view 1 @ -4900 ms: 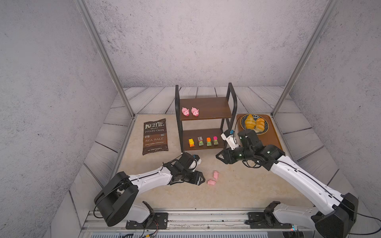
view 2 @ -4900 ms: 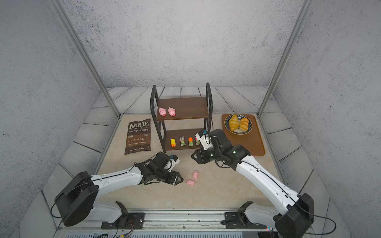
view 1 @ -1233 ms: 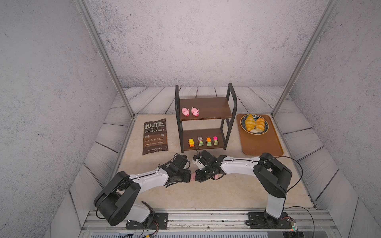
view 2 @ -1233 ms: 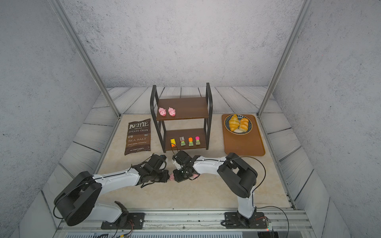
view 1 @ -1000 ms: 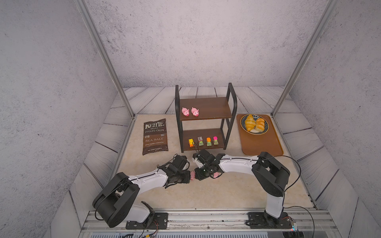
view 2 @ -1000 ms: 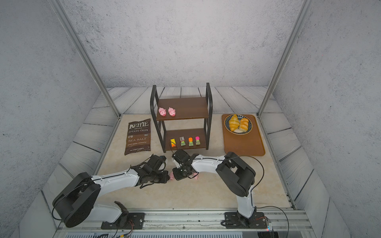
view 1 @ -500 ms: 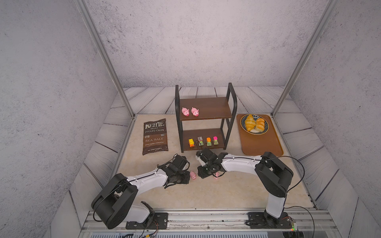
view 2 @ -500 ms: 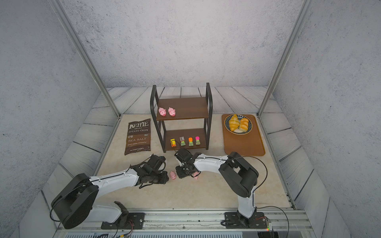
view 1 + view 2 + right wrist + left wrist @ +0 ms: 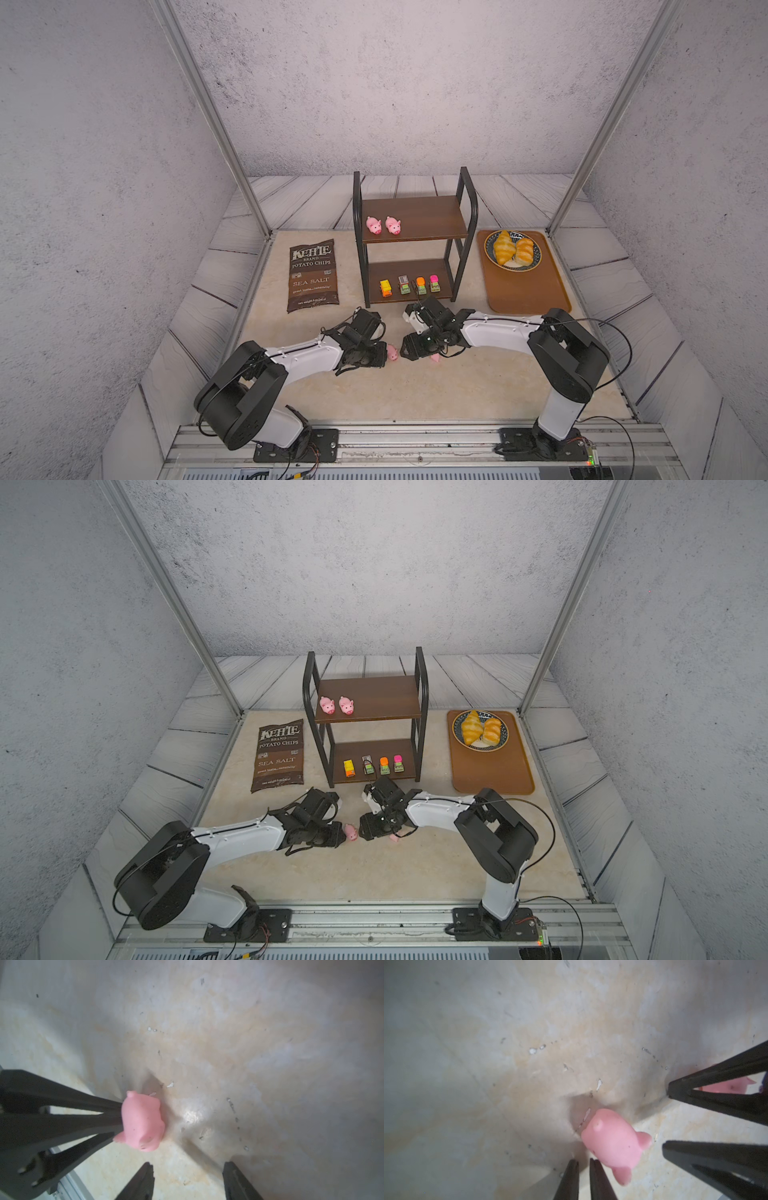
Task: Organize plastic toys on shelves
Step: Adjust the plastic toy at the center of the board, then pick up the plastic toy at the center of the board.
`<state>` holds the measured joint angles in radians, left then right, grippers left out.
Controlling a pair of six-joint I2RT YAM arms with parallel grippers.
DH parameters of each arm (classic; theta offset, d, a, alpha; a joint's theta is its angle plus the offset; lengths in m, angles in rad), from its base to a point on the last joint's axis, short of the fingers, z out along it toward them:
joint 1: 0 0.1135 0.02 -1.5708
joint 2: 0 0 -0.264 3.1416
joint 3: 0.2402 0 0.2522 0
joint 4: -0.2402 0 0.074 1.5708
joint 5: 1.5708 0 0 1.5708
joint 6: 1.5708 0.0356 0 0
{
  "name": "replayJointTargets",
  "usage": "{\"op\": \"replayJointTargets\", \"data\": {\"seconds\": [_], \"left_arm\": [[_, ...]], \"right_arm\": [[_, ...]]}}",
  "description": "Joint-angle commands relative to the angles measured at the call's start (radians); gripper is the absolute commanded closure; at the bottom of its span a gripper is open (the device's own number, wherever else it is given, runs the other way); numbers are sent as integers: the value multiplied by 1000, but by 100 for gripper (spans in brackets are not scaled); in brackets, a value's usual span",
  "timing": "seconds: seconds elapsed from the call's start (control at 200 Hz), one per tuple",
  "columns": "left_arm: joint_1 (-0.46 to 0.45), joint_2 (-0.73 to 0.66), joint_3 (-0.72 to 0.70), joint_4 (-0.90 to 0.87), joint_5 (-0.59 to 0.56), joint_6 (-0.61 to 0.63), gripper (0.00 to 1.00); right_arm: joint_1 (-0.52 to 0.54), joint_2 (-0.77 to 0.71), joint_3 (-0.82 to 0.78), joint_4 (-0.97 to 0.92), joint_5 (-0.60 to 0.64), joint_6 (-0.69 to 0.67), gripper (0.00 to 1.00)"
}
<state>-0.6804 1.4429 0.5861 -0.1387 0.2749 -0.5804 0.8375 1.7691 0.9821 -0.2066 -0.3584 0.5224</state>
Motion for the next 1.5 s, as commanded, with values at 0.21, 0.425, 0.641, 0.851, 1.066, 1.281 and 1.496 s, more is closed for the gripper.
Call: {"op": "replayJointTargets", "data": {"seconds": [0.21, 0.425, 0.641, 0.851, 1.066, 1.281, 1.496], "left_arm": [[4, 28, 0, -34, 14, 17, 84], [4, 39, 7, -34, 9, 10, 84], [4, 43, 12, -35, 7, 12, 84], [4, 52, 15, -31, 10, 13, 84], [4, 81, 27, -27, 9, 17, 84], [4, 103, 44, -26, 18, 26, 85], [4, 95, 44, -26, 26, 29, 85]], "right_arm": [[0, 13, 15, 52, -83, 11, 50], [0, 42, 30, 61, -91, 13, 56], [1, 79, 46, 73, -106, 19, 58], [1, 106, 56, 83, -118, 23, 61], [1, 138, 52, 103, -139, 30, 66], [0, 173, 46, 122, -150, 36, 72], [2, 186, 32, 169, -177, 54, 84]]}}
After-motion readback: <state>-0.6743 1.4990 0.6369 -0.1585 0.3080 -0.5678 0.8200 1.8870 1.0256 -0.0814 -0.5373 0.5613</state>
